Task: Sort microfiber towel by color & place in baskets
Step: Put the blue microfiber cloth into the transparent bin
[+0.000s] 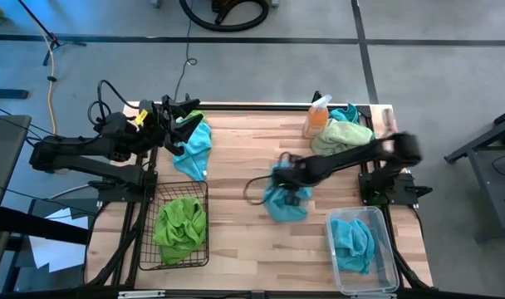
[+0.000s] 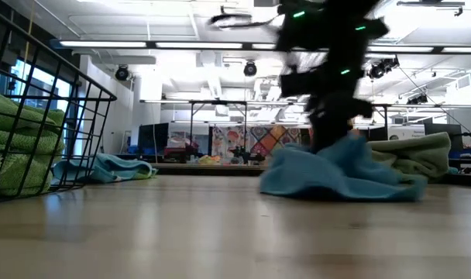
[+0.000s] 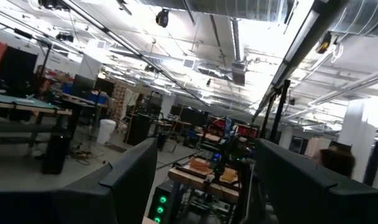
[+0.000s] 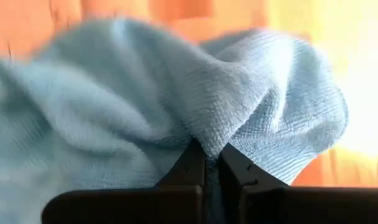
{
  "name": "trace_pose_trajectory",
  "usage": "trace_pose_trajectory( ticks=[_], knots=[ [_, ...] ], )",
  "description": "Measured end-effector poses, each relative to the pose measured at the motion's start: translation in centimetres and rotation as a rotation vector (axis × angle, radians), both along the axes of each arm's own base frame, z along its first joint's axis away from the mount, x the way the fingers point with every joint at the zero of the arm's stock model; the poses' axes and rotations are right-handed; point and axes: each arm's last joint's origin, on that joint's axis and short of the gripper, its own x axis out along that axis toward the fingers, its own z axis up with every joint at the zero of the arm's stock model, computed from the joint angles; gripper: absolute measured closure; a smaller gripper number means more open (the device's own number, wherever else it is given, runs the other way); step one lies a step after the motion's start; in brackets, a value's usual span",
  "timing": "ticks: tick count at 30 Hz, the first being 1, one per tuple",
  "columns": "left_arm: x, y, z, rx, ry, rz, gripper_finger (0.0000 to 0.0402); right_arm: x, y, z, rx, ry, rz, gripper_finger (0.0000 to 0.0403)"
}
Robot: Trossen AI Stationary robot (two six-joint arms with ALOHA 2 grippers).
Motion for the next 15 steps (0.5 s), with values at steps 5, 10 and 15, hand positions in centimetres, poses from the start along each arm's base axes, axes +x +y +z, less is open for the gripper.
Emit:
trace_pose_trajectory(
  ticks=[5, 10, 15],
  knots=[
    [0.0, 0.0, 0.0, 0.001, 0.003, 0.016, 0.0144, -6.3, -0.5, 1.2, 0.037, -0.107, -0.174, 0.0402],
    [0.0, 0.0, 0.0, 0.003, 0.004, 0.020, 0.0144, -9.8, -0.8, 2.7, 0.122, -0.335, -0.281, 0.0402],
    [0.0, 0.0, 0.0, -0.008, -0.002, 0.015, 0.0144, -9.7, -0.8, 4.8, 0.190, -0.617, -0.281, 0.0402]
  ],
)
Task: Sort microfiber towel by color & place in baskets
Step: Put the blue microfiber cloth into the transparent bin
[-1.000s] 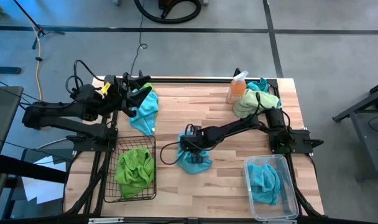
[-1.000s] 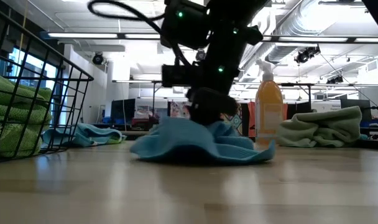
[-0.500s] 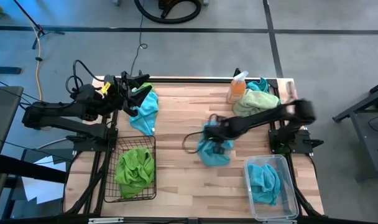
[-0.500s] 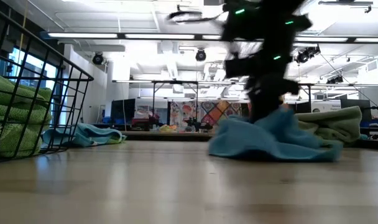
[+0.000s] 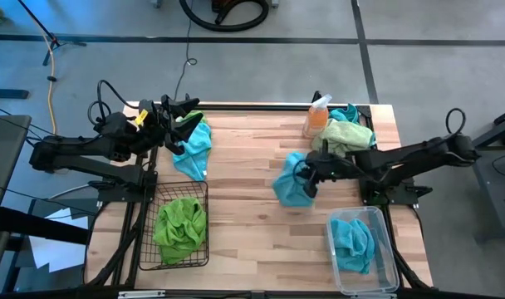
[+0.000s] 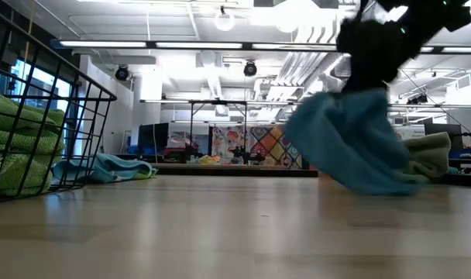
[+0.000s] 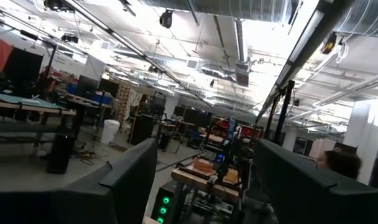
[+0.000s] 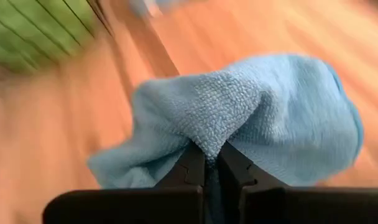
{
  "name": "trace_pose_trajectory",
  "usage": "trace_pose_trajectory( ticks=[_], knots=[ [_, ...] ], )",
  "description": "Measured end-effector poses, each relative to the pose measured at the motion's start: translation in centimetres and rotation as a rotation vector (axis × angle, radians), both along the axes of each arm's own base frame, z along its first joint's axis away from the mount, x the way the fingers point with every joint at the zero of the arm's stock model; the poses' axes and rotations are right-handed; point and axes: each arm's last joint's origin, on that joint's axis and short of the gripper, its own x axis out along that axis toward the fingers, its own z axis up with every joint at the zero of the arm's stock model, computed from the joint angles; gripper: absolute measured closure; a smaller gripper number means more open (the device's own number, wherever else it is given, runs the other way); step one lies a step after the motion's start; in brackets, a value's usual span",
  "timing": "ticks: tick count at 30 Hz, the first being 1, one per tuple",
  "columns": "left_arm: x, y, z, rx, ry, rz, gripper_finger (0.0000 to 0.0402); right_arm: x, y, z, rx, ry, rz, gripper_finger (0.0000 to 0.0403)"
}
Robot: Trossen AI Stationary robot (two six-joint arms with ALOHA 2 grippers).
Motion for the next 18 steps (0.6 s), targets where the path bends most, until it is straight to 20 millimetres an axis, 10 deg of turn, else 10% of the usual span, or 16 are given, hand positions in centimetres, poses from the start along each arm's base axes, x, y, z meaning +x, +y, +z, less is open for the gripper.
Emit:
trace_pose_trajectory(
  ticks=[11, 18],
  knots=[
    [0.4, -0.5, -0.1, 0.035, -0.004, -0.191, 0.0144, 2.3, -0.5, 7.3, -0.139, -0.775, 0.113, 0.0402],
    [1.9, -0.6, -1.5, 0.015, 0.116, -0.215, 0.0144, 2.7, -1.0, 11.9, -0.118, -0.790, 0.266, 0.0402]
  ],
)
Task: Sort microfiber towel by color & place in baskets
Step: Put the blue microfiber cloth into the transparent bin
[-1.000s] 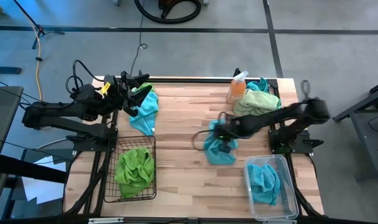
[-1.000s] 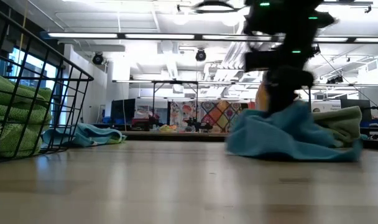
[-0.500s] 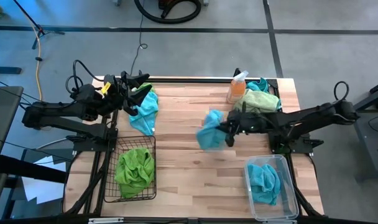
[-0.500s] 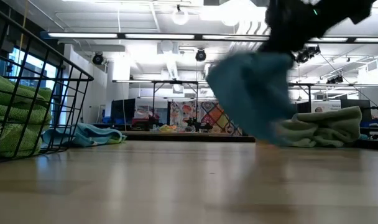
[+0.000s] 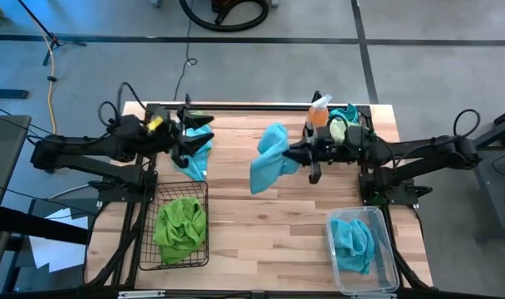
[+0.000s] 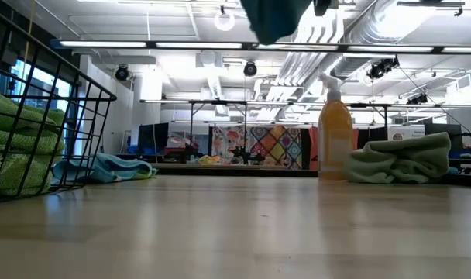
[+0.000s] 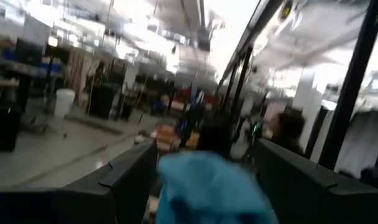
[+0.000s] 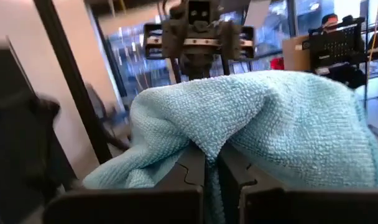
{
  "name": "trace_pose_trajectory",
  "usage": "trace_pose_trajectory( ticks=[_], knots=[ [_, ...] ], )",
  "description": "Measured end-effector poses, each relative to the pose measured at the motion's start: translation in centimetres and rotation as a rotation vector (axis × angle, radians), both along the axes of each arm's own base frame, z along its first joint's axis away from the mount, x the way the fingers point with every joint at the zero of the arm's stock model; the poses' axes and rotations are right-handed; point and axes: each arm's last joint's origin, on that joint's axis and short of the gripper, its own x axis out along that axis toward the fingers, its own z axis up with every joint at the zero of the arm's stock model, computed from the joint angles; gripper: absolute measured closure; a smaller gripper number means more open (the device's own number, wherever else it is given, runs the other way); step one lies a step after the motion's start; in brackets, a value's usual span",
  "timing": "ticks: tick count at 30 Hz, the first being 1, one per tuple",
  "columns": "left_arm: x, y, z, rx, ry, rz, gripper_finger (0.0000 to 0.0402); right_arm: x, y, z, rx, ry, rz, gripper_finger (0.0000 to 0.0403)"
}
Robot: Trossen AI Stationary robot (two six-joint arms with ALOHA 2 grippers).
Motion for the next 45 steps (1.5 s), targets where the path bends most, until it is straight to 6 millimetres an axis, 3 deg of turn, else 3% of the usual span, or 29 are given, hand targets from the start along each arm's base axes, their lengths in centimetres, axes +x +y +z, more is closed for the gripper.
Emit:
trace_pose_trajectory(
  ticks=[5, 9, 16, 31, 34, 37, 45],
  knots=[
    [0.9, 0.0, -1.2, -0.002, 0.110, -0.002, 0.0144, -0.2, 0.0, 3.3, -0.177, 0.106, -0.007, 0.0402],
    [1.7, -0.2, -1.9, 0.002, 0.156, -0.011, 0.0144, -0.5, 0.0, 4.5, -0.249, 0.146, -0.017, 0.0402],
    [2.6, -0.4, -2.6, 0.050, 0.200, -0.011, 0.0144, -0.5, 0.0, 4.5, -0.270, 0.154, -0.016, 0.0402],
    [2.7, -0.4, -2.6, 0.052, 0.200, -0.011, 0.0144, -0.2, 0.0, 4.2, -0.270, 0.166, -0.015, 0.0402],
    [2.7, -0.4, -2.6, 0.055, 0.201, -0.010, 0.0144, -0.4, 0.2, 4.3, -0.211, 0.168, 0.015, 0.0402],
    [2.7, -0.4, -2.6, 0.082, 0.207, -0.005, 0.0144, -1.0, 1.1, 4.1, -0.081, 0.206, 0.157, 0.0402],
    [2.7, -0.4, -2.6, 0.126, 0.215, 0.021, 0.0144, -4.4, 5.9, 3.2, 0.285, 0.493, 0.484, 0.0402]
  ],
)
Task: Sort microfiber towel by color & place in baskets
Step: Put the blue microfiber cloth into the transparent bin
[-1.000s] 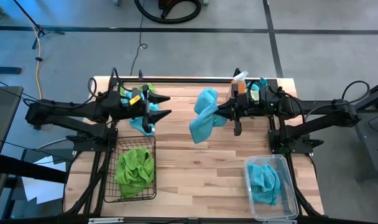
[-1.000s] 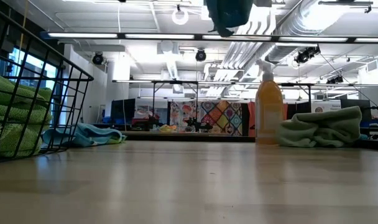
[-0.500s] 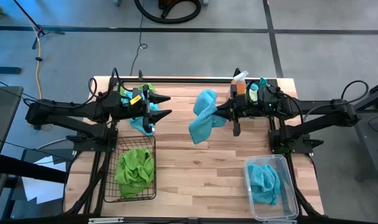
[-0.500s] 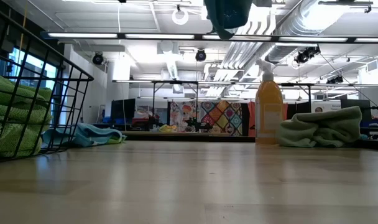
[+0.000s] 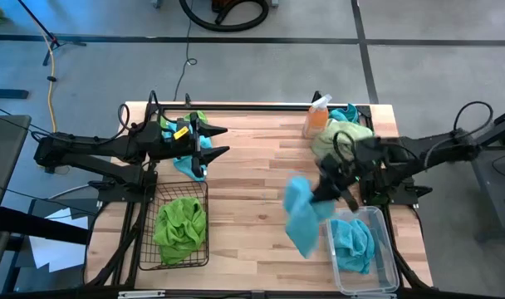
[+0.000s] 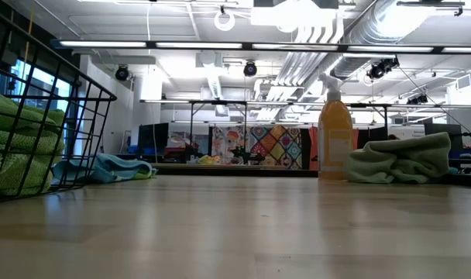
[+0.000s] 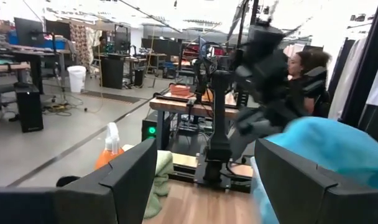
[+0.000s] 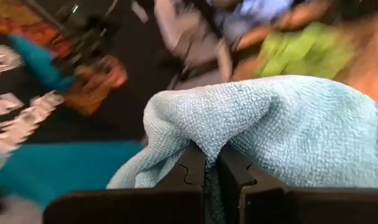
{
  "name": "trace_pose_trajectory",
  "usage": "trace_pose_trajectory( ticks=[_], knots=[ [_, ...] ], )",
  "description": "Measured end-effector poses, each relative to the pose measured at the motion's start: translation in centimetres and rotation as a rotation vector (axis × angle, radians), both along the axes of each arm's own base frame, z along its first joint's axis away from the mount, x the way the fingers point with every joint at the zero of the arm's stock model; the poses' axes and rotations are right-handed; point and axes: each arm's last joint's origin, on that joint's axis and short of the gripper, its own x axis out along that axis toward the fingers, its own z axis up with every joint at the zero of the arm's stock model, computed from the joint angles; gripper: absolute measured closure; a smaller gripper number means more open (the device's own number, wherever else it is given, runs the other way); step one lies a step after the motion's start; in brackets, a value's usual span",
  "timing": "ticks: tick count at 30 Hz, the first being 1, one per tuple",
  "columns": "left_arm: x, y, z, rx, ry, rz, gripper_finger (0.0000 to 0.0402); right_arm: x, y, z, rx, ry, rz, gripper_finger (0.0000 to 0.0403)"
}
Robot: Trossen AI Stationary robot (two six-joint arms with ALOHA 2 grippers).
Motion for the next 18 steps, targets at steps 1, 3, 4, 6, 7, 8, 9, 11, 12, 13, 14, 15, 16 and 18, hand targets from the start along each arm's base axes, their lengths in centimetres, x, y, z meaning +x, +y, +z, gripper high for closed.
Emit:
trace_pose_trajectory(
  ticks=[1, 3, 4, 6, 7, 8, 9, 11, 12, 13, 14, 15, 16, 18],
  knots=[
    [0.0, 0.0, 0.0, 0.006, 0.001, 0.001, 0.0144, -0.5, 0.7, -0.1, 0.037, 0.042, 0.022, 0.0402],
    [0.0, 0.0, 0.0, 0.010, 0.001, 0.002, 0.0144, -1.7, 2.0, 0.0, 0.118, 0.121, 0.057, 0.0402],
    [0.0, 0.0, 0.0, 0.009, 0.001, 0.002, 0.0144, -2.3, 2.6, 0.0, 0.162, 0.162, 0.077, 0.0402],
    [0.0, 0.0, 0.0, 0.007, -0.001, 0.002, 0.0144, -3.4, 3.7, 0.1, 0.242, 0.245, 0.113, 0.0402],
    [0.0, 0.0, 0.0, 0.006, -0.002, 0.002, 0.0144, -4.1, 4.2, 0.2, 0.283, 0.287, 0.126, 0.0402],
    [0.0, 0.0, 0.0, 0.006, -0.004, 0.002, 0.0144, -4.7, 4.7, 0.2, 0.316, 0.325, 0.129, 0.0402],
    [0.0, 0.0, 0.1, 0.006, -0.005, 0.002, 0.0144, -5.3, 5.1, 0.2, 0.343, 0.363, 0.127, 0.0402],
    [0.0, 0.0, 0.1, 0.006, -0.004, 0.002, 0.0144, -6.6, 5.8, 0.0, 0.369, 0.446, 0.106, 0.0402],
    [0.0, 0.0, 0.1, 0.006, -0.004, 0.002, 0.0144, -7.2, 6.1, -0.3, 0.371, 0.499, 0.091, 0.0402],
    [0.0, 0.0, 0.1, 0.006, -0.005, 0.002, 0.0144, -7.7, 6.3, -0.7, 0.360, 0.552, 0.074, 0.0402],
    [0.0, 0.0, 0.1, 0.006, -0.004, 0.002, 0.0144, -8.3, 6.5, -1.2, 0.334, 0.611, 0.053, 0.0402],
    [0.0, 0.0, 0.1, 0.006, -0.004, 0.002, 0.0144, -8.8, 6.6, -1.8, 0.297, 0.663, 0.025, 0.0402],
    [0.0, 0.0, 0.1, 0.006, -0.004, 0.002, 0.0144, -9.3, 6.7, -2.3, 0.256, 0.708, -0.002, 0.0402],
    [0.0, 0.0, 0.1, 0.006, -0.004, 0.002, 0.0144, -9.9, 6.9, -3.1, 0.183, 0.758, -0.056, 0.0402]
  ],
)
